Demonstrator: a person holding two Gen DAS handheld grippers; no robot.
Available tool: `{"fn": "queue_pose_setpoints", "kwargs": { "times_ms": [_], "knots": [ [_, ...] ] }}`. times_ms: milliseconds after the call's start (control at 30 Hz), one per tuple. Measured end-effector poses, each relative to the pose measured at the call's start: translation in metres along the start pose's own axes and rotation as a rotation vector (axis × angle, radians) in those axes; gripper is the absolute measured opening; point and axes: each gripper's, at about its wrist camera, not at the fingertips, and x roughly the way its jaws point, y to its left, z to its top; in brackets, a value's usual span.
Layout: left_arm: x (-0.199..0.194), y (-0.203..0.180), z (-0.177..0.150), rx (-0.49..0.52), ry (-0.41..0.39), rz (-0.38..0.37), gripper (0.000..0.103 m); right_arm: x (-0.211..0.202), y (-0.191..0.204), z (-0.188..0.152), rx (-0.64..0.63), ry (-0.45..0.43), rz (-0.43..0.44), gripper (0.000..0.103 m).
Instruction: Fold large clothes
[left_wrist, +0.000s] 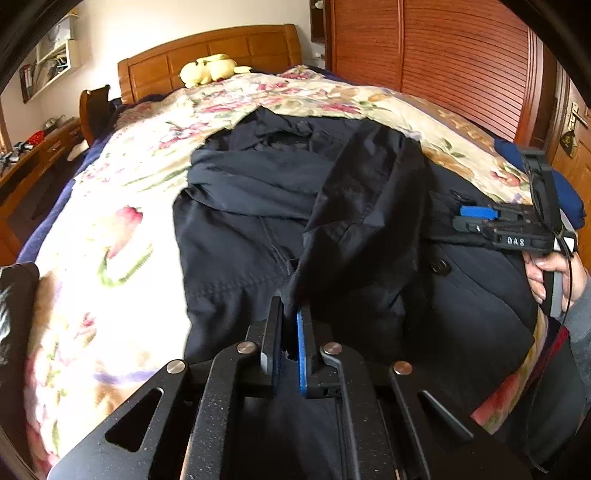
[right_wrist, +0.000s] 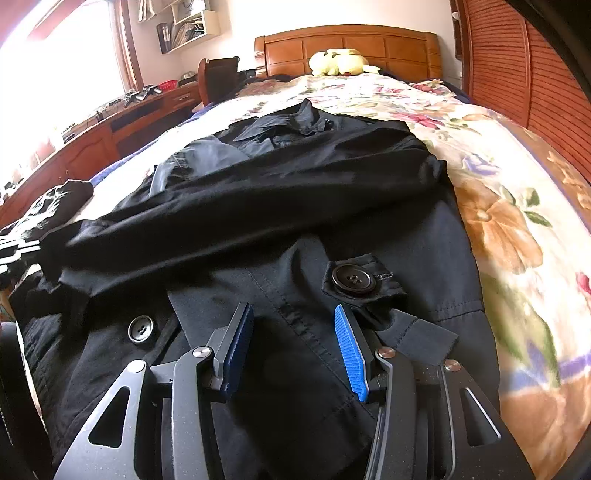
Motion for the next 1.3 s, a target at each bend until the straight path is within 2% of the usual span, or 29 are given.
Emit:
{"fn": "queue_pose_setpoints", "kwargs": {
  "times_ms": [167, 333, 433, 533, 667, 1000, 1167, 1300],
  "knots": [
    [-0.004, 0.02, 0.007, -0.044, -0.017, 0.022, 0.008, 0.0, -0.001, 0.0, -0.001, 0.0, -0.001, 0.048],
    [-0.007, 0.033, 0.0, -0.085, -0.017, 0.021, 0.031, 0.0, 0.0, 0.0, -0.002, 0.0, -0.003, 0.048],
    [-0.011, 0.039, -0.006, -0.11, -0.028, 0.017, 0.033, 0.0, 0.0, 0.0, -0.002, 0.0, -0.004, 0.048],
    [-0.017, 0.044, -0.011, -0.139, -0.047, 0.009, 0.063, 0.0, 0.001, 0.0, -0.005, 0.003, -0.008, 0.048],
    [-0.022, 0.048, -0.018, -0.148, -0.055, 0.019, 0.076, 0.0, 0.004, 0.0, -0.018, 0.003, -0.025, 0.048],
    [-0.027, 0.069, -0.042, -0.19, -0.03, 0.053, 0.079, -0.01, 0.006, 0.013, -0.038, 0.035, -0.077, 0.048],
    [-0.028, 0.077, -0.058, -0.199, -0.014, 0.049, 0.079, -0.024, -0.001, 0.045, -0.095, 0.019, -0.144, 0.048],
    [-0.027, 0.081, -0.066, -0.211, -0.005, 0.034, 0.079, -0.014, -0.011, 0.085, -0.124, 0.027, -0.211, 0.048]
  ]
}}
